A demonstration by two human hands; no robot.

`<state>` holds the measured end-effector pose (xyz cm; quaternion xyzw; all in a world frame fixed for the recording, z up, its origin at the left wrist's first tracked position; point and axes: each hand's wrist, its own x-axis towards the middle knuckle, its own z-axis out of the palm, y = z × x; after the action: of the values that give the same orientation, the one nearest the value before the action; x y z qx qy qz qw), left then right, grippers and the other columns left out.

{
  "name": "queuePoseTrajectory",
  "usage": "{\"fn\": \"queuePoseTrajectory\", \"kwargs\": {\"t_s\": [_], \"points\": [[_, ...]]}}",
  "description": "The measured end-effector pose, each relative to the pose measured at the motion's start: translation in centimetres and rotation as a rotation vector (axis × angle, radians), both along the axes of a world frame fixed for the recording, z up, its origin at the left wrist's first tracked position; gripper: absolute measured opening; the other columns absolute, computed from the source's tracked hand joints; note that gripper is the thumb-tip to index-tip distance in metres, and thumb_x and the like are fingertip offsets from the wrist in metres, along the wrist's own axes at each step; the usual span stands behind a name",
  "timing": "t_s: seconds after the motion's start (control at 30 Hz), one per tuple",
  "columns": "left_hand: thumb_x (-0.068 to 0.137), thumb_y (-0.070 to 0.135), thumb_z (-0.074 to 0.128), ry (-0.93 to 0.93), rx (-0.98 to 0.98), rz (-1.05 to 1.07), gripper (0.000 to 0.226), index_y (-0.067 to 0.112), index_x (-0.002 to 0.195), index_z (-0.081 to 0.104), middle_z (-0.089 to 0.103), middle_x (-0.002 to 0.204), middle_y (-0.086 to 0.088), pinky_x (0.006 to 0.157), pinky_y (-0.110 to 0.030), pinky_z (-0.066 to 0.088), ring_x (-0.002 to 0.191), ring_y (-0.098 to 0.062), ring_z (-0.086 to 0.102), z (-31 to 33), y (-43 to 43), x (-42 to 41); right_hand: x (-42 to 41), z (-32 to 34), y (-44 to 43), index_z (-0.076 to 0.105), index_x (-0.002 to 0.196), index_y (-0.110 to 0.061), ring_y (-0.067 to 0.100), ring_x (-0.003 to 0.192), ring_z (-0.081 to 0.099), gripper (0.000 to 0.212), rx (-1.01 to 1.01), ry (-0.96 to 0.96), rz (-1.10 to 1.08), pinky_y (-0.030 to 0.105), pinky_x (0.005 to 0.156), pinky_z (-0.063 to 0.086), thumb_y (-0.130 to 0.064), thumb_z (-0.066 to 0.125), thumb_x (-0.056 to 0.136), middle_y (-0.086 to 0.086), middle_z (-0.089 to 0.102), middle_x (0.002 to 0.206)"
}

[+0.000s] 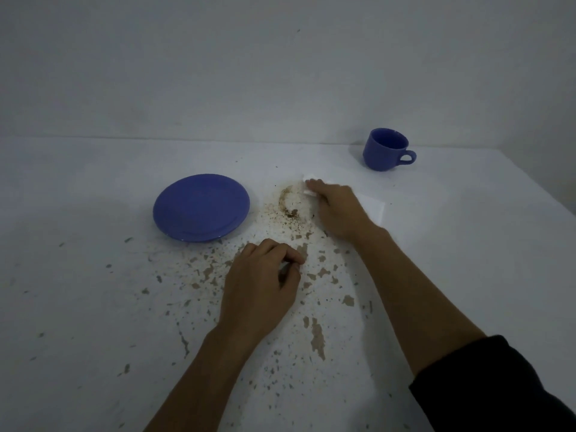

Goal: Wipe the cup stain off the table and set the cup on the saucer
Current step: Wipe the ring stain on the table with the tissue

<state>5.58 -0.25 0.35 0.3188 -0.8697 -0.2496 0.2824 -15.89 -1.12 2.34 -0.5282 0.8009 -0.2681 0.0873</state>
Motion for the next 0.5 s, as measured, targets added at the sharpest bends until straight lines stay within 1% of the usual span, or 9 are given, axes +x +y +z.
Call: {"fn": "queuePoseTrajectory", "kwargs": {"t_s": [0.1,0.2,0.27,0.33,0.37,0.4,0.43,0.47,0.5], "points": [[0.087,0.026,0.059,-0.004,-0.006,-0.001,0.009,0.029,0.092,0.065,0.062,0.091,0.014,0.072,-0.025,0.043,0.082,-0.009,0.053,-0.1,-0.1,0.0,1.5,-0.1,0.2,0.052,0.133,-0.011,0.029,0.124,0.052,0.039,0.021,0.061,0.139,0.034,0.108,0.037,-0.006,0.039,0.097,0.013,0.057,0.135],[0.087,0.026,0.059,-0.004,-0.004,0.002,0.009,0.030,0.093,0.066,0.063,0.092,0.014,0.073,-0.025,0.043,0.082,-0.008,0.052,-0.1,0.0,0.0,1.3,1.4,0.7,0.055,0.130,-0.011,0.023,0.126,0.051,0.038,0.054,-0.047,0.203,0.025,0.105,0.034,-0.006,0.043,0.094,0.011,0.057,0.136],[0.087,0.026,0.059,-0.006,-0.006,0.001,0.009,0.030,0.093,0.065,0.063,0.092,0.014,0.073,-0.025,0.043,0.082,-0.008,0.053,0.0,0.1,0.0,0.8,2.3,0.7,0.059,0.125,-0.012,0.016,0.124,0.052,0.035,-0.042,-0.320,0.149,0.024,0.104,0.034,-0.006,0.044,0.094,0.007,0.058,0.135],[0.087,0.025,0.059,-0.003,-0.006,-0.004,0.009,0.030,0.092,0.065,0.062,0.091,0.015,0.072,-0.024,0.042,0.082,-0.008,0.053,0.0,0.1,0.0,0.4,3.4,0.5,0.067,0.113,-0.010,0.016,0.109,0.064,0.027,-0.328,-0.853,-0.054,0.030,0.096,0.049,-0.006,0.048,0.094,0.009,0.067,0.121],[0.087,0.025,0.059,0.003,-0.003,-0.004,0.009,0.030,0.092,0.065,0.062,0.091,0.015,0.072,-0.024,0.042,0.082,-0.008,0.053,0.0,0.1,0.1,0.1,4.0,0.3,0.070,0.103,-0.008,0.017,0.096,0.070,0.023,-0.472,-1.159,-0.160,0.030,0.086,0.056,-0.005,0.049,0.094,0.010,0.070,0.111],[0.087,0.026,0.059,0.006,0.001,-0.003,0.009,0.030,0.091,0.065,0.062,0.091,0.015,0.072,-0.023,0.041,0.082,-0.007,0.052,0.0,0.1,0.1,-0.4,4.3,0.1,0.072,0.092,-0.007,0.015,0.085,0.073,0.025,-0.584,-1.396,-0.229,0.027,0.076,0.059,-0.004,0.047,0.094,0.009,0.071,0.103],[0.087,0.026,0.059,0.006,0.004,0.000,0.009,0.030,0.091,0.065,0.062,0.091,0.016,0.072,-0.023,0.042,0.082,-0.007,0.052,0.0,0.1,0.1,-0.9,4.4,0.1,0.073,0.083,-0.007,0.013,0.076,0.073,0.030,-0.662,-1.543,-0.277,0.025,0.069,0.060,-0.003,0.046,0.095,0.007,0.070,0.096],[0.087,0.027,0.058,0.004,0.007,0.003,0.009,0.031,0.091,0.065,0.062,0.091,0.016,0.072,-0.023,0.042,0.082,-0.006,0.051,0.0,0.1,0.1,-1.2,4.3,0.0,0.075,0.077,-0.008,0.014,0.073,0.072,0.032,-0.704,-1.614,-0.329,0.026,0.067,0.060,-0.002,0.048,0.093,0.006,0.069,0.094],[0.087,0.027,0.058,0.002,0.007,0.005,0.009,0.031,0.091,0.065,0.062,0.091,0.017,0.072,-0.023,0.042,0.082,-0.006,0.051,0.0,0.1,0.1,-1.3,4.0,-0.1,0.076,0.078,-0.009,0.016,0.076,0.072,0.028,-0.698,-1.575,-0.401,0.029,0.069,0.060,-0.001,0.052,0.091,0.007,0.070,0.095]]}}
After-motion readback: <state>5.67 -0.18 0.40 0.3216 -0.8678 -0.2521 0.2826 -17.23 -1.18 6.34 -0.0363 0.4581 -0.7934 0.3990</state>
